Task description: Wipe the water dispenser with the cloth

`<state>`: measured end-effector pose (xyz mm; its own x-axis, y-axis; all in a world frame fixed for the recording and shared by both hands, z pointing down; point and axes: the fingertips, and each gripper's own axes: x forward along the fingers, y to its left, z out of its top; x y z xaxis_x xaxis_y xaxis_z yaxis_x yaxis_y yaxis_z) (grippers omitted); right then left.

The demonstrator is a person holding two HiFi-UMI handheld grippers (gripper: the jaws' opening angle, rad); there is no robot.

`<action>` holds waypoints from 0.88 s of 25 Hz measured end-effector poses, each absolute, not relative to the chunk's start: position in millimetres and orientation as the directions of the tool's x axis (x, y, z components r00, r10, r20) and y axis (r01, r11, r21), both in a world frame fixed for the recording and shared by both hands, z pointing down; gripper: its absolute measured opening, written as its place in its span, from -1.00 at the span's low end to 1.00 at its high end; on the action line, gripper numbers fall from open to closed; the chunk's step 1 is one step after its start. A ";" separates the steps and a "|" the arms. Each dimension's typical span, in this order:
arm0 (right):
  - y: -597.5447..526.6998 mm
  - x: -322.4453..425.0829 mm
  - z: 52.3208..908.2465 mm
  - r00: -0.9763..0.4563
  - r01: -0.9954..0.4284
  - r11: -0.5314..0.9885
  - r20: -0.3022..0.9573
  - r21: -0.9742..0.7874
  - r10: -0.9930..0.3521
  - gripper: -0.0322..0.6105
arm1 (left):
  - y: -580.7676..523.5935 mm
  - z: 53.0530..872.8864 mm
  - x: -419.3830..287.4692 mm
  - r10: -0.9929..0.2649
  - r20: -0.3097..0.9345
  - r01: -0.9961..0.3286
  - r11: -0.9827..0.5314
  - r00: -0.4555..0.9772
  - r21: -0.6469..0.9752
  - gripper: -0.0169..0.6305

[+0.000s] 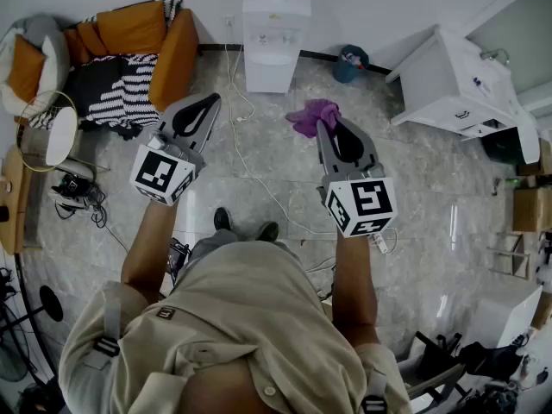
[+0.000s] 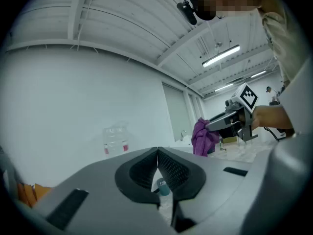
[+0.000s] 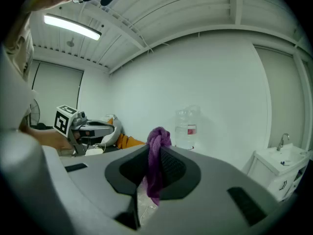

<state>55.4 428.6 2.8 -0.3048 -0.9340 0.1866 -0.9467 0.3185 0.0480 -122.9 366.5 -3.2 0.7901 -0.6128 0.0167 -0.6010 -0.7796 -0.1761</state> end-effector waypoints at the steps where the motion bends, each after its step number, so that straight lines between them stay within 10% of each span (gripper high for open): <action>1: 429.0 58.7 2.7 -0.307 -0.946 0.320 0.186 0.047 -0.933 -0.71 | 367.5 -3.6 -119.5 -0.615 0.019 -0.604 -0.778 0.788 -0.172 -0.90; 22: 414.2 99.8 21.5 -0.390 -0.921 0.380 0.153 -0.089 -0.908 -0.70 | 367.2 15.5 -77.8 -0.660 0.067 -0.643 -0.746 0.748 -0.175 -0.90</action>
<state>99.8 414.2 21.5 -0.3898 -0.9080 0.1534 -0.9206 0.3803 -0.0885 -77.8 367.2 15.5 0.7482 -0.6601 0.0666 -0.6426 -0.7460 -0.1750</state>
